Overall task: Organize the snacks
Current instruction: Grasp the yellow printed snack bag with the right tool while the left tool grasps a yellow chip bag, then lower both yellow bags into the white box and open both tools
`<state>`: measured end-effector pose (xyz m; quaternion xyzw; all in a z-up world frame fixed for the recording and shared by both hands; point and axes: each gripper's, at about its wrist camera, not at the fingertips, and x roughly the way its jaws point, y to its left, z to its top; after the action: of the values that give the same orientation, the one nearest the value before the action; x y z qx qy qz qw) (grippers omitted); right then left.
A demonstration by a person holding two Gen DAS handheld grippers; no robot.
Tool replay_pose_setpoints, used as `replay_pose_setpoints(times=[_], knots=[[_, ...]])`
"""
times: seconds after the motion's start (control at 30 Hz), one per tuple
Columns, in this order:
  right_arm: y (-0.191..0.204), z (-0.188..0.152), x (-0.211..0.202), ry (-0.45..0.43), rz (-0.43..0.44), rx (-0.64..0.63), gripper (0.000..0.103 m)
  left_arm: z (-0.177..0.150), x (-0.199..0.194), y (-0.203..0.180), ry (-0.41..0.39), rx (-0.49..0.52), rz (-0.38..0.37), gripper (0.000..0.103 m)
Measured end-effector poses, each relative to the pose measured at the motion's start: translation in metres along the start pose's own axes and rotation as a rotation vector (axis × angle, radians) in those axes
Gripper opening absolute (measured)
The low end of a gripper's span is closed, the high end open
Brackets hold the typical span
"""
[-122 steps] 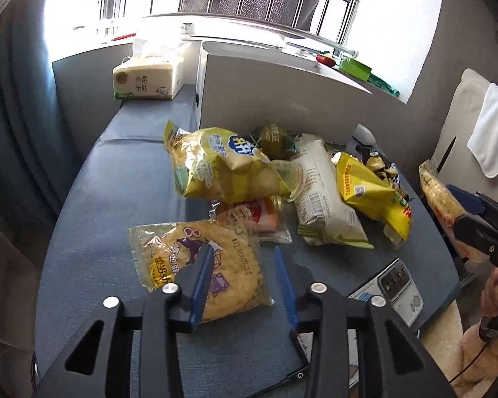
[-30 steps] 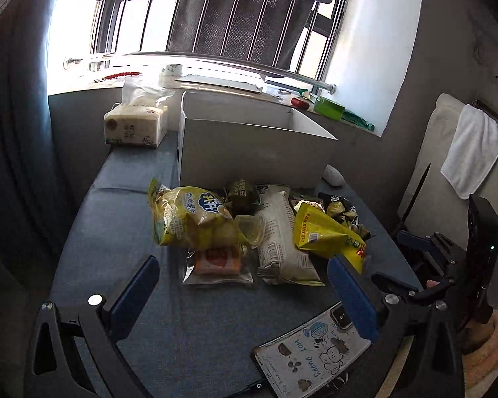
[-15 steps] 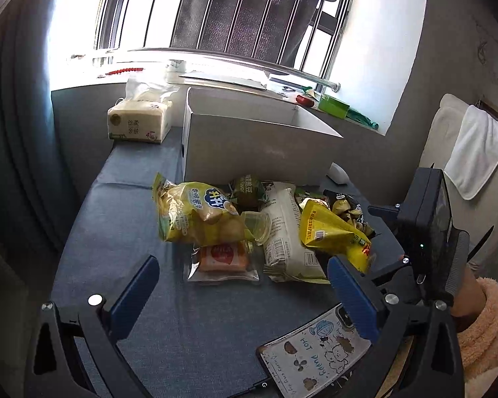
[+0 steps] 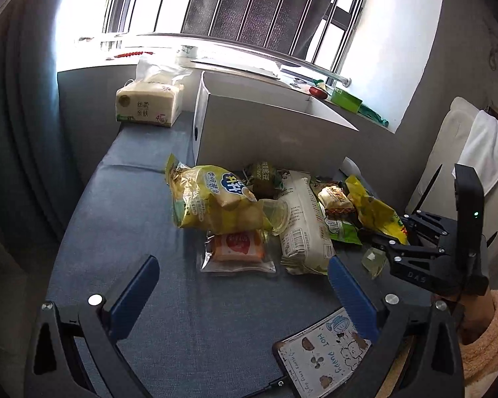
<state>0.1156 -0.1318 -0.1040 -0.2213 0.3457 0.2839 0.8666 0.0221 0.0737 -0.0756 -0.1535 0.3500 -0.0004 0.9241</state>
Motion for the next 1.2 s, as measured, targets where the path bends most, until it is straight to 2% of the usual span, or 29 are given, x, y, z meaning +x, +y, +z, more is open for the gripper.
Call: replay_pose_setpoints(times=[0.13, 0.17, 0.23, 0.33, 0.43, 0.5, 0.57, 0.6, 0.63, 0.67, 0.7, 0.8, 0.87, 0.93, 1.07, 1.2], knots=[[-0.04, -0.004, -0.028, -0.119, 0.335, 0.328, 0.046, 0.013, 0.023, 0.021, 0.038, -0.092, -0.039, 0.103], [-0.043, -0.005, -0.032, -0.142, 0.38, 0.372, 0.046, 0.018, 0.031, 0.027, 0.044, -0.12, -0.066, 0.103], [-0.046, -0.007, -0.041, -0.171, 0.421, 0.418, 0.046, 0.029, 0.047, 0.041, 0.07, -0.176, -0.068, 0.103], [-0.047, -0.011, -0.049, -0.188, 0.426, 0.438, 0.046, 0.043, 0.074, 0.059, 0.109, -0.243, -0.055, 0.103], [-0.045, -0.014, -0.049, -0.19, 0.447, 0.451, 0.046, 0.047, 0.102, 0.08, 0.184, -0.36, -0.058, 0.103], [-0.046, -0.017, -0.047, -0.186, 0.455, 0.464, 0.046, 0.052, 0.109, 0.083, 0.175, -0.372, -0.078, 0.103], [-0.046, -0.021, -0.047, -0.183, 0.469, 0.464, 0.046, 0.058, 0.116, 0.084, 0.198, -0.38, -0.095, 0.103], [-0.046, -0.022, -0.045, -0.178, 0.475, 0.467, 0.046, 0.059, 0.119, 0.082, 0.205, -0.376, -0.12, 0.098], [-0.046, -0.021, -0.042, -0.173, 0.483, 0.47, 0.046, 0.059, 0.123, 0.08, 0.22, -0.373, -0.144, 0.067], [-0.046, -0.022, -0.041, -0.171, 0.488, 0.473, 0.046, 0.057, 0.125, 0.078, 0.226, -0.371, -0.175, 0.05], [-0.045, -0.022, -0.041, -0.169, 0.492, 0.474, 0.046, 0.056, 0.123, 0.075, 0.213, -0.366, -0.211, 0.045], [-0.042, -0.023, -0.038, -0.166, 0.493, 0.469, 0.046, 0.058, 0.104, 0.061, 0.13, -0.28, -0.177, 0.04], [-0.042, -0.023, -0.037, -0.162, 0.496, 0.47, 0.046, 0.061, 0.083, 0.049, 0.064, -0.203, -0.111, 0.039], [-0.043, -0.023, -0.036, -0.161, 0.489, 0.472, 0.046, 0.065, 0.062, 0.035, 0.001, -0.122, -0.084, 0.036], [-0.047, -0.019, -0.036, -0.175, 0.491, 0.49, 0.046, 0.08, 0.034, 0.012, -0.076, -0.044, -0.124, 0.036], [-0.055, -0.003, -0.038, -0.205, 0.49, 0.504, 0.046, 0.103, 0.012, -0.006, -0.14, 0.06, -0.115, 0.035]])
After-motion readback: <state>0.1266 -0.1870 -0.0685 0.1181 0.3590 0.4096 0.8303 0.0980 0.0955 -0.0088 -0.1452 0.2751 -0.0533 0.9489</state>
